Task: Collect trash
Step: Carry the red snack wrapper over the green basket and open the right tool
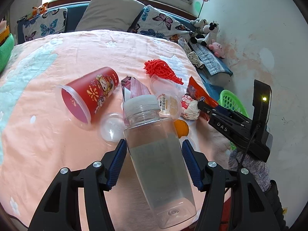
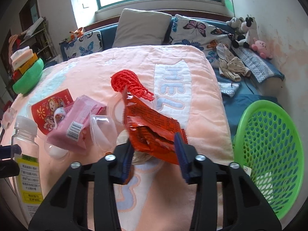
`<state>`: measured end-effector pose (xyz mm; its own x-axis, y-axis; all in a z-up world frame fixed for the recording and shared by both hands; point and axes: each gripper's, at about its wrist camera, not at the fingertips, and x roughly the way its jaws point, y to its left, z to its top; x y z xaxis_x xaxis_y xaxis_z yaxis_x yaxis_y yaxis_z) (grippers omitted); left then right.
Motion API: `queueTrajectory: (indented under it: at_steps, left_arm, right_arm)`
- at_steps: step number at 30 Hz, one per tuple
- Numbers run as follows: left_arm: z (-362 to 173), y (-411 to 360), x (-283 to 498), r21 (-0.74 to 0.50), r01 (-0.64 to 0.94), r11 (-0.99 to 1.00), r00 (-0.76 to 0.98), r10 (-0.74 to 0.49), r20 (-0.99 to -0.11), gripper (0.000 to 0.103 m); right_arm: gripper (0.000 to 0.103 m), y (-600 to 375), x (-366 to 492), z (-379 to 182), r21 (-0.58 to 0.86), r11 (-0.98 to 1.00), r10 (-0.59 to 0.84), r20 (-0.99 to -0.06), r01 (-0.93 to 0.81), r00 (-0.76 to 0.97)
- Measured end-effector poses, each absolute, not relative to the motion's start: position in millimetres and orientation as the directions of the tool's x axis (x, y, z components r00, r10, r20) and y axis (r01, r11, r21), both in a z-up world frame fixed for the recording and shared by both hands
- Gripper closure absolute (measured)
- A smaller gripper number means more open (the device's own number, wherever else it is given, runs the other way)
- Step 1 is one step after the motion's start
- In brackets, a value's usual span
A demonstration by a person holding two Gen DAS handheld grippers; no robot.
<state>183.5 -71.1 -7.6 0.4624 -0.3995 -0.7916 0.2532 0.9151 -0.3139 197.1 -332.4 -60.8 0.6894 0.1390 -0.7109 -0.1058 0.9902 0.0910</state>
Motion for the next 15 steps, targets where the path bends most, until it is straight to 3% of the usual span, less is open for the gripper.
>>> queueTrajectory:
  at_steps: [5, 15]
  left_arm:
    - [-3, -72, 185, -0.319, 0.265, 0.910, 0.466, -0.411, -0.784, 0.046]
    - [7, -77, 183, -0.334, 0.285, 0.899, 0.478, -0.435, -0.763, 0.046]
  right_arm:
    - [0.080, -337, 189, -50, 0.104, 0.990, 0.139, -0.695, -0.093, 0.705]
    - [0.081, -353, 168, -24, 0.141, 0.988, 0.146, -0.653, -0.070, 0.743]
